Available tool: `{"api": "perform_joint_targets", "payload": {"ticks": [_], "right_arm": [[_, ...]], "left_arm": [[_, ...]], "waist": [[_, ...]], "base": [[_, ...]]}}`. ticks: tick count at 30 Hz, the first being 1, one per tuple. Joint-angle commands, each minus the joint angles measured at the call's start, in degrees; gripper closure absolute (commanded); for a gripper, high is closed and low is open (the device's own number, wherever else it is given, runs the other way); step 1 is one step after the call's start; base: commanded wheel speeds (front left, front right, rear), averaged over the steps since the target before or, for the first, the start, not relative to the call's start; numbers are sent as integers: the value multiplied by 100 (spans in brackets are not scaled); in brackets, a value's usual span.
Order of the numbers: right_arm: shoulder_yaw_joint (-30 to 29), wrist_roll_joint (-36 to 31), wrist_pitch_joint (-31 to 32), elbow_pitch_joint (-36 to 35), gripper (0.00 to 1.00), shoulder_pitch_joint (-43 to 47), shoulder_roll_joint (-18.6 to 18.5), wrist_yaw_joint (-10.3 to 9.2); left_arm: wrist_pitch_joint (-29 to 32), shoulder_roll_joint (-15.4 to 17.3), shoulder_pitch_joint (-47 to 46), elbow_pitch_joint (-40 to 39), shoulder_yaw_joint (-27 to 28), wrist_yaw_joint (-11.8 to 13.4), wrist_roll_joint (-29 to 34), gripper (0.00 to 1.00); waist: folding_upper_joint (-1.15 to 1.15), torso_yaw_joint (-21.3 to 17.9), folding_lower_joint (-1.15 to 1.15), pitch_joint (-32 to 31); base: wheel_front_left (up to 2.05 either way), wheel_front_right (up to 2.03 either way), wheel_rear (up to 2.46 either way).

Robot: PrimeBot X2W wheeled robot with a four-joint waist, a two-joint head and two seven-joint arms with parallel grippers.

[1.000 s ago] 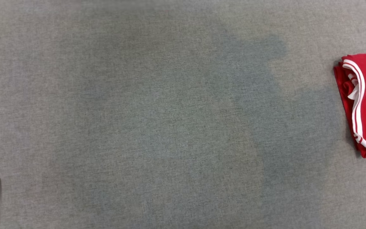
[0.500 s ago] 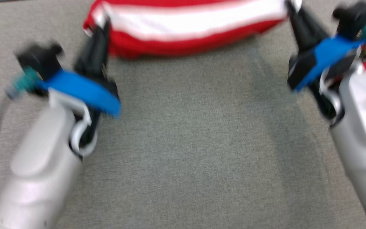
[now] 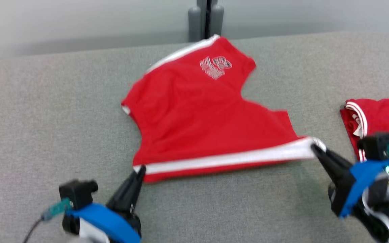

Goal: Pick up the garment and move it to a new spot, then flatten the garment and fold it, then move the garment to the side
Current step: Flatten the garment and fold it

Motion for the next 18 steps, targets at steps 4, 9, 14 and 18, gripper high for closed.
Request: {"api": "perform_joint_targets", "payload": {"ticks": [4, 9, 14, 18], "right_arm": [[-782, -200, 652, -1113, 100, 1210, 386, 2], [-1698, -623, 1680, -2672, 100, 2439, 1106, 2], [-2064, -974, 2310, -3682, 100, 2744, 1411, 2], [-1953, -1044, 2357, -3681, 100, 2184, 1225, 2]], "left_arm": [[95, 166, 838, -1123, -41, 551, -203, 100], [142, 358, 1628, -2293, -102, 1381, -109, 100], [199, 434, 1956, -2950, -52, 1814, -186, 100], [267, 481, 1604, -2998, 98, 1892, -114, 100]], "waist": [[0, 39, 2, -151], [0, 113, 2, -166], [0, 96, 2, -82], [0, 139, 2, 30]], "base": [[0, 0, 0], [0, 0, 0], [0, 0, 0], [0, 0, 0]]}}
